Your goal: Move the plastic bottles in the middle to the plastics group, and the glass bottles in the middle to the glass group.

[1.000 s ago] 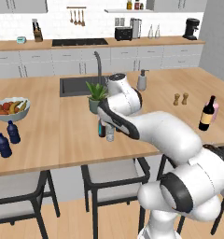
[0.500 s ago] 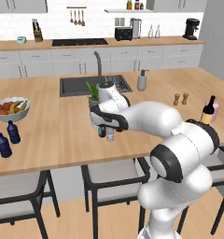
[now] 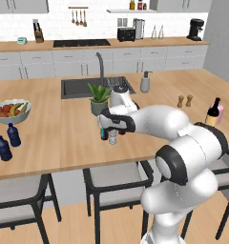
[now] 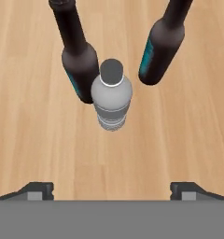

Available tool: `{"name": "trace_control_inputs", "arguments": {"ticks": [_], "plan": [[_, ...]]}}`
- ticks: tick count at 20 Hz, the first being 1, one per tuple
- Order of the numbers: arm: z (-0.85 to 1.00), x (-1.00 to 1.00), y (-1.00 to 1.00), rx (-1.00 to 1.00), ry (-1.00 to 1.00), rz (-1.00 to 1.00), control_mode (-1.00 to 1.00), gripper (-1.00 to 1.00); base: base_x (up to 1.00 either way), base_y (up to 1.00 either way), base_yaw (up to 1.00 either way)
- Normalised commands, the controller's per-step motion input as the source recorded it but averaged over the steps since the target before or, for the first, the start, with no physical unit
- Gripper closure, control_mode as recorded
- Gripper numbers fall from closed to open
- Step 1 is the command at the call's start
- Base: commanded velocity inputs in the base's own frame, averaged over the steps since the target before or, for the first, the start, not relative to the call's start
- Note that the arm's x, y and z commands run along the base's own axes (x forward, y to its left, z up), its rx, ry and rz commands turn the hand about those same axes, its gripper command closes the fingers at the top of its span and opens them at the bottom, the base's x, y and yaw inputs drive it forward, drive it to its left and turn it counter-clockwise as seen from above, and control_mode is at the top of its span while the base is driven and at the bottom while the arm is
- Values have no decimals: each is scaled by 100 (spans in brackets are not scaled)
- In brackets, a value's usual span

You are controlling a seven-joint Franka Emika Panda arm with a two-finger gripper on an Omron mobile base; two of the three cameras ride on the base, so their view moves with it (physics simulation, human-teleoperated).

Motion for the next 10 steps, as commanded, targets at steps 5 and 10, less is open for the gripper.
{"name": "trace_control_inputs", "arguments": {"ticks": [5,10], "plan": [[0,53,-1,0,0,0,-100,-100,0,0,0],[-13,33,0,0,0,0,-100,-100,0,0,0]]}}
